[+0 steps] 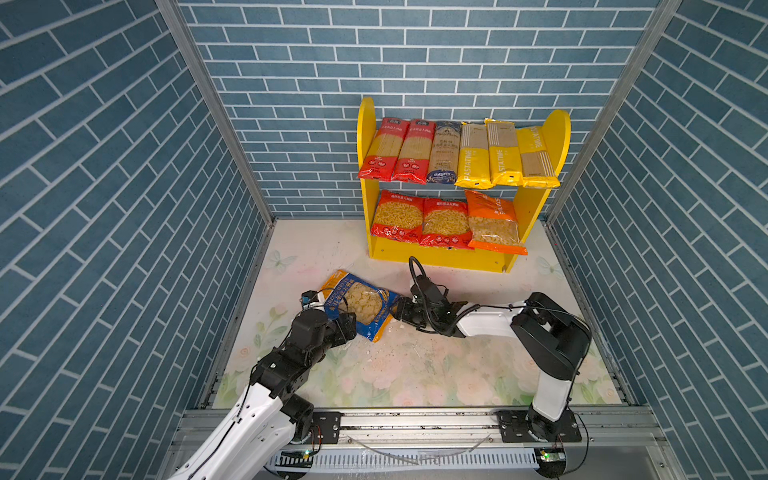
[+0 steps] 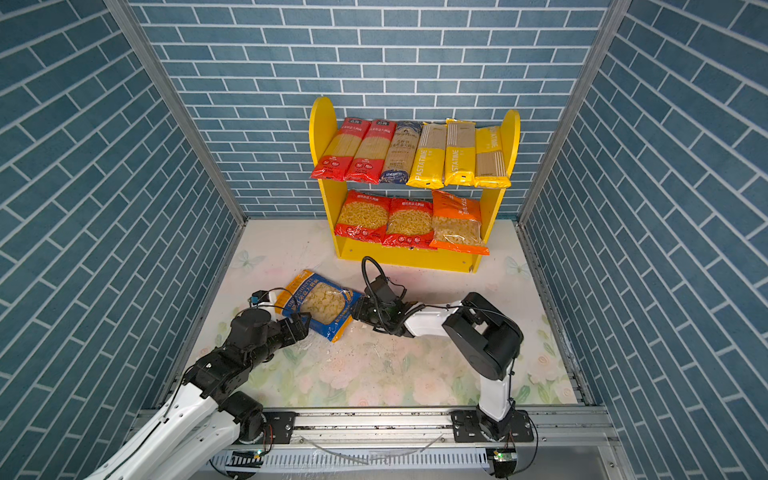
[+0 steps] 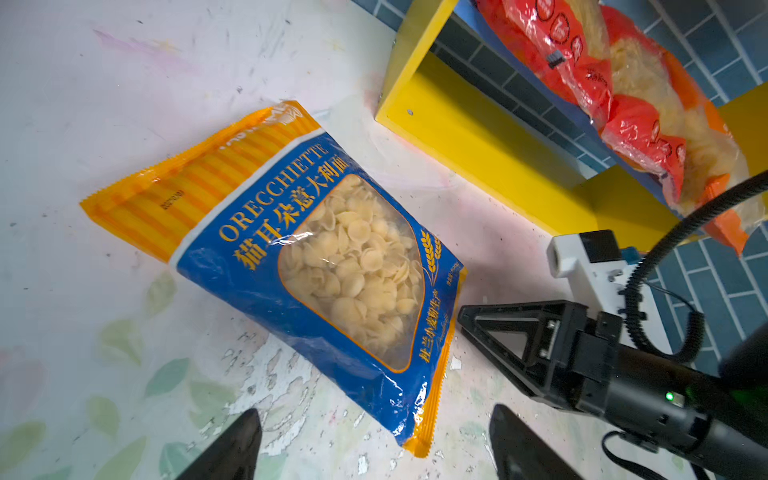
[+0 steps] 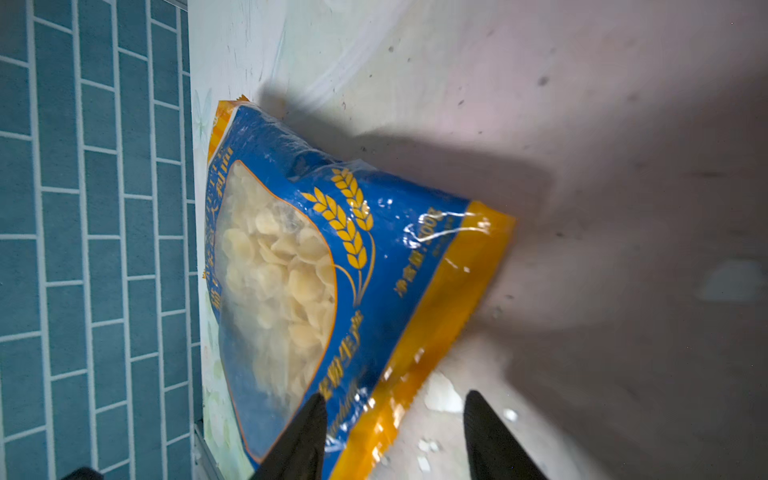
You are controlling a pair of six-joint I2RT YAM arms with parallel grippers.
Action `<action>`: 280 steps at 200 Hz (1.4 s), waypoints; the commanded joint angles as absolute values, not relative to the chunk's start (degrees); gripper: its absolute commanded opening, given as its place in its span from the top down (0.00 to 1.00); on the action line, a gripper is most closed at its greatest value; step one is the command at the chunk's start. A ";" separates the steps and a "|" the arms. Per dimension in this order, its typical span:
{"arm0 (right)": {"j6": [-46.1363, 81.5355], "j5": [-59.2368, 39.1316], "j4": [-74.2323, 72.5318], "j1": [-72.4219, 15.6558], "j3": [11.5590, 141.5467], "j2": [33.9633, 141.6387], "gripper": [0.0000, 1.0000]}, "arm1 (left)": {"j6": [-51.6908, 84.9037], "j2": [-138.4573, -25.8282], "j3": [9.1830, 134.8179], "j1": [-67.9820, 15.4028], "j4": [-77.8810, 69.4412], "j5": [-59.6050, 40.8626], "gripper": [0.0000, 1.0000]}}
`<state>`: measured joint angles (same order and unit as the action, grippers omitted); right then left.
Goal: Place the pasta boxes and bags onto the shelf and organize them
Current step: 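Grasp the blue orecchiette bag's edges with both grippers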
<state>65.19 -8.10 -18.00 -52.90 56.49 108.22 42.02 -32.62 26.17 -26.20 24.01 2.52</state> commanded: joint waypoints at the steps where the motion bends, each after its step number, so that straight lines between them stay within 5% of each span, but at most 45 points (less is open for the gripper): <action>1: 71.82 -6.07 -21.81 -54.67 60.86 112.02 0.51 | 44.40 -30.32 24.24 -23.14 25.63 0.22 0.13; 58: 75.85 2.22 -28.70 -56.32 53.36 107.22 0.97 | 51.64 -26.92 17.84 -18.91 18.58 -5.20 0.13; 103: 79.52 6.88 -23.07 -57.11 36.06 91.66 1.00 | 54.83 -28.21 14.58 -19.15 11.86 -10.09 0.15; 125: 71.09 4.65 -11.53 -60.68 35.70 84.36 1.00 | 54.23 -27.37 14.29 -19.34 14.25 -10.37 0.15; 156: 57.87 -4.65 7.56 -67.48 43.88 82.82 0.81 | 54.88 -24.99 12.62 -19.42 16.69 -11.24 0.16; 190: 49.90 -12.48 18.34 -65.54 41.69 75.98 0.54 | 54.61 -23.81 12.29 -20.29 20.97 -12.66 0.19; 227: 39.72 -17.15 24.66 -50.19 42.39 69.78 0.45 | 55.16 -21.49 12.09 -25.89 24.88 -9.00 0.19; 280: 25.66 -18.03 16.27 -44.97 50.25 84.15 0.38 | 58.39 -29.28 8.56 -32.19 9.61 -7.15 0.21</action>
<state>35.35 -17.32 19.05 -45.56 45.78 78.98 57.43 -24.80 9.76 -30.87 18.00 -8.69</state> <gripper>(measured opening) 0.617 0.794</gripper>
